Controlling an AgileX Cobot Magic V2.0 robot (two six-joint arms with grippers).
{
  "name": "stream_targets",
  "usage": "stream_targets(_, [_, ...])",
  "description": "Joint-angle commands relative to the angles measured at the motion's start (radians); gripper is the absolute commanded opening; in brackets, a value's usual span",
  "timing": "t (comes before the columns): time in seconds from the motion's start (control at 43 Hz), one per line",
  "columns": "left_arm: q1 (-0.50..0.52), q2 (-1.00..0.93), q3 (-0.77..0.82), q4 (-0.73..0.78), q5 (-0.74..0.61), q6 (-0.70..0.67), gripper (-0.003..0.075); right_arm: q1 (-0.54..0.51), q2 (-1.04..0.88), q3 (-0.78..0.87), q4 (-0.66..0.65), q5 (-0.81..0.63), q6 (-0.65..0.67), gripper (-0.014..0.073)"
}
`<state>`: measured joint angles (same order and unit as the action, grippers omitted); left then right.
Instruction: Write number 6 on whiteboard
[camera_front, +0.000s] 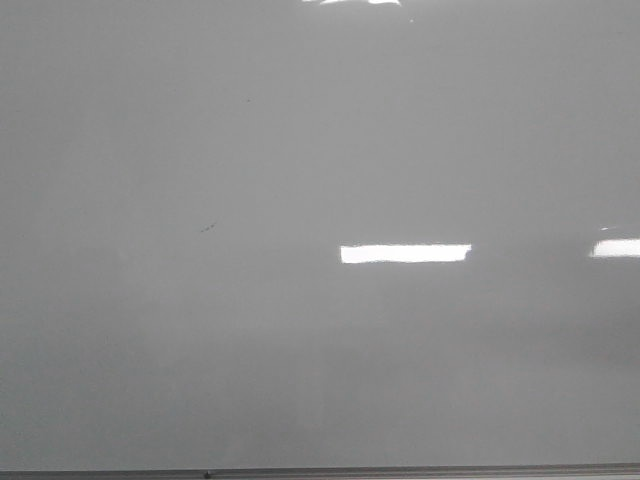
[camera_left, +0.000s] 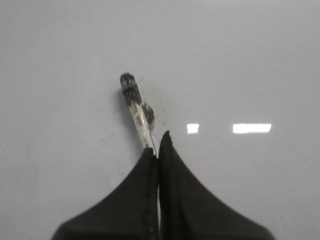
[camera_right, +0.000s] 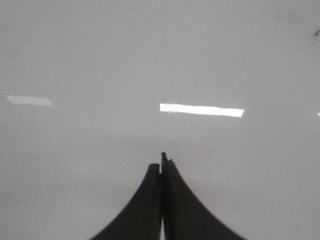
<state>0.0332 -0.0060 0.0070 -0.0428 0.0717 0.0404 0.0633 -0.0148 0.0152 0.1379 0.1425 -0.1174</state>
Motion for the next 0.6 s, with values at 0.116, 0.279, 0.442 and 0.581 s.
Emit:
stream_targets(0.116, [0.000, -0.002, -0.115, -0.013, -0.130, -0.009, -0.0020, 0.002, 0.009, -0.221, 0.002, 0.015, 0.000, -0.0068])
stream_targets(0.279, [0.000, 0.082, -0.263, -0.011, -0.005, -0.009, -0.0020, 0.002, 0.133, -0.381, 0.011, 0.117, 0.000, -0.0068])
stream_targets(0.442, [0.000, 0.205, -0.362, -0.004, 0.090, -0.004, -0.0020, 0.002, 0.291, -0.479, 0.029, 0.166, 0.000, -0.0068])
stream_targets(0.581, [0.000, 0.263, -0.381, -0.002, 0.087, -0.004, -0.0020, 0.002, 0.362, -0.489, 0.035, 0.154, 0.000, -0.0068])
